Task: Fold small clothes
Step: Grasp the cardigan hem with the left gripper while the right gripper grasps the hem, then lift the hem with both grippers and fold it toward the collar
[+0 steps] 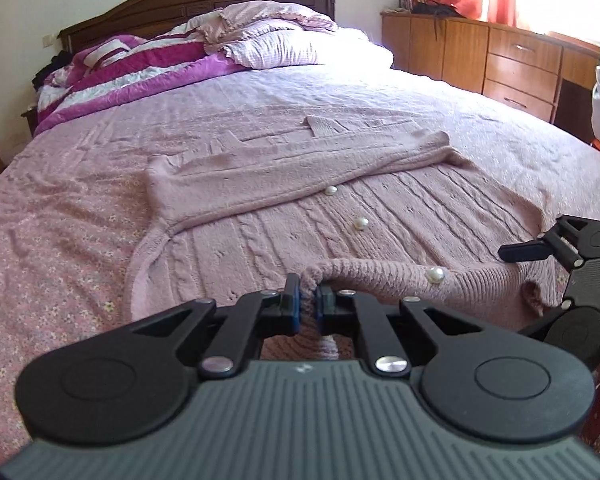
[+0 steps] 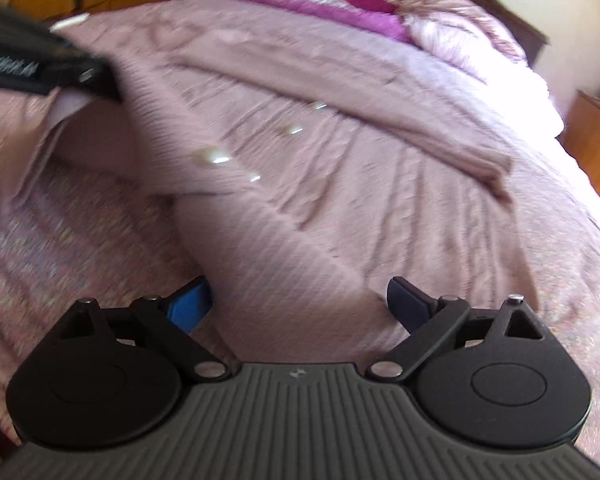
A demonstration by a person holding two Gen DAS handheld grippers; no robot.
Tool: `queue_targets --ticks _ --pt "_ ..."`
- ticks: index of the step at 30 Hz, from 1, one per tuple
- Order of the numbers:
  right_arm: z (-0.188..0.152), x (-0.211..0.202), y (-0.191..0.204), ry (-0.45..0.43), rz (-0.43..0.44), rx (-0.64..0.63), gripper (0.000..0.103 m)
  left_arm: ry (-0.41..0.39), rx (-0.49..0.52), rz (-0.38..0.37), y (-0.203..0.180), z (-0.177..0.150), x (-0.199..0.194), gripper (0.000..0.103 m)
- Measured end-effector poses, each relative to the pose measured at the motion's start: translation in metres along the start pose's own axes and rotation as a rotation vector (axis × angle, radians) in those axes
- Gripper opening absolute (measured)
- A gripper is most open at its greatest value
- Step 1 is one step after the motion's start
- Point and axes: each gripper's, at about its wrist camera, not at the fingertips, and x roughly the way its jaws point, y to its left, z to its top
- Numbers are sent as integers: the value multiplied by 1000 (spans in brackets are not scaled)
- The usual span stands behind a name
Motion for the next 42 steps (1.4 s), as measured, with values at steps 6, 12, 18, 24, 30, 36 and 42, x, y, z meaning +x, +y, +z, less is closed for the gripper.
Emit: queue_targets --ticks 6,12,18,24,30,36,42 --pt "6 5 -8 -43 -62 42 96 8 -33 -1 7 -1 10 10" --pt "14 0 -20 -69 -34 110 57 39 -22 -7 6 -5 22 13" --pt "15 2 -24 -61 -3 166 42 99 -28 -17 5 -14 34 37" --pt "10 12 -25 -17 17 196 42 118 -14 5 2 -24 46 41" --pt "9 13 -28 -25 36 235 42 112 25 23 -3 -25 50 43" --pt "13 8 -44 -47 96 354 34 87 3 -33 2 -13 46 13" --pt "31 -3 -56 -119 117 403 26 19 -74 -42 15 13 38 12"
